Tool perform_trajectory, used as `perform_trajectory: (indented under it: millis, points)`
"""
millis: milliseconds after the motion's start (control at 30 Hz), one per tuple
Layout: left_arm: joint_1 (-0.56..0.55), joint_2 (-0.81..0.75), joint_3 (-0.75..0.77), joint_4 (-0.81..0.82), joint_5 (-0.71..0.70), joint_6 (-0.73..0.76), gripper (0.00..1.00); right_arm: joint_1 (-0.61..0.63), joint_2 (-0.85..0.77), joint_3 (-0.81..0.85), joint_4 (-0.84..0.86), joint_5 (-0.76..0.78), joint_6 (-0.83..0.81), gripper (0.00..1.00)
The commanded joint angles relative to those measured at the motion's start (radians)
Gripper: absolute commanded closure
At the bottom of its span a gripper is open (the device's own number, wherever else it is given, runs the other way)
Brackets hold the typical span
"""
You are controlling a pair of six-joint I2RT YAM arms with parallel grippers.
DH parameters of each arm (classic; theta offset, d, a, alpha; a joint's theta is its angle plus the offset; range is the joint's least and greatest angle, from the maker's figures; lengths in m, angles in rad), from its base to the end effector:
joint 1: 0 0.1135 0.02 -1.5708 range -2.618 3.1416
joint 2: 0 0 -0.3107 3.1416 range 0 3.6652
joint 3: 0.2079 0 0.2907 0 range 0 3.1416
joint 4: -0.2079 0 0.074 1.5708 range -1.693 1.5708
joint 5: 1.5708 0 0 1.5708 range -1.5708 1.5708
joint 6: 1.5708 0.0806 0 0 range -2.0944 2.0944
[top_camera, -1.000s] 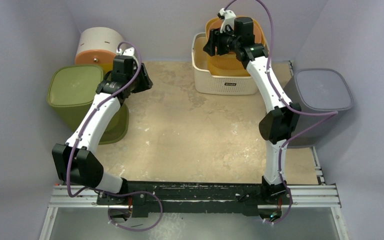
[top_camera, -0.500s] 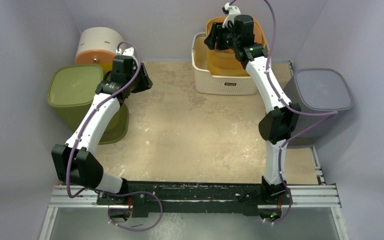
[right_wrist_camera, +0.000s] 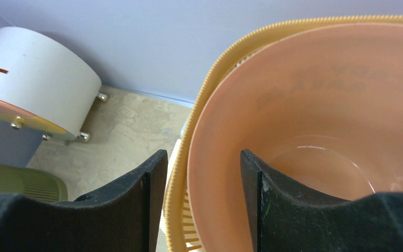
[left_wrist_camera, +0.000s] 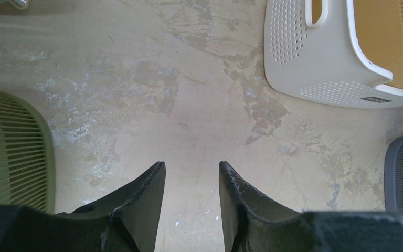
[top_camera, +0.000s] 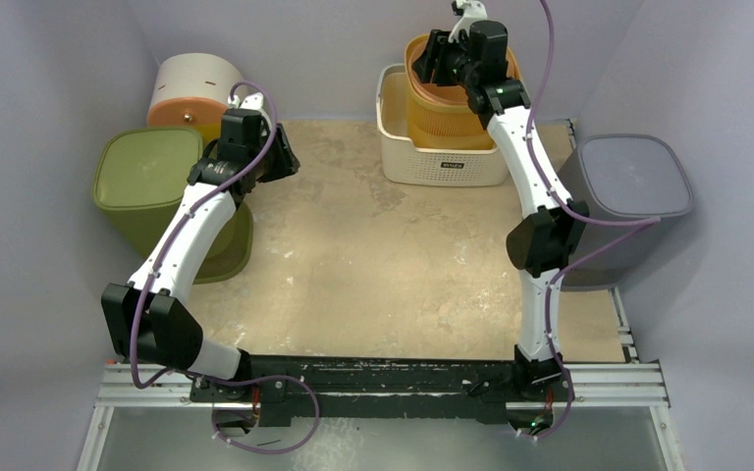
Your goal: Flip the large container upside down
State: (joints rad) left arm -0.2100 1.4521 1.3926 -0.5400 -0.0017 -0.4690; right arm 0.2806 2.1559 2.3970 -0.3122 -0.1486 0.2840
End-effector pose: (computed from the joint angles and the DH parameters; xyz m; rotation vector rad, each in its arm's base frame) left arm 0.3896 -0.0829 0.3778 -0.2846 2.1776 -0.3843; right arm 0.5798 0.1795 0.4878 -0.1127 1.6663 0.5514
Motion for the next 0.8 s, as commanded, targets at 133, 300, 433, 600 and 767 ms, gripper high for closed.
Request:
perform_trajectory:
  millis: [133,300,433,600,767]
  points:
    - [0.003,-0.008,0.007,0.052,0.017,0.011,0.60,-0.003,0.016,-0.002,-0.039,-0.028,-0.031,0.45]
    - [0.003,-0.001,0.012,0.056,0.021,0.009,0.60,-0.003,0.010,-0.022,-0.062,-0.025,-0.055,0.45]
    - [0.003,0.001,0.017,0.056,0.026,0.008,0.60,-0.003,0.006,-0.047,-0.086,0.016,-0.097,0.45]
    - [0.003,0.002,0.030,0.046,0.025,0.011,0.59,-0.003,0.043,-0.015,-0.187,0.083,-0.205,0.45]
    - [0.003,0.007,0.047,0.038,0.031,0.008,0.56,-0.001,0.045,-0.052,-0.196,0.108,-0.261,0.50]
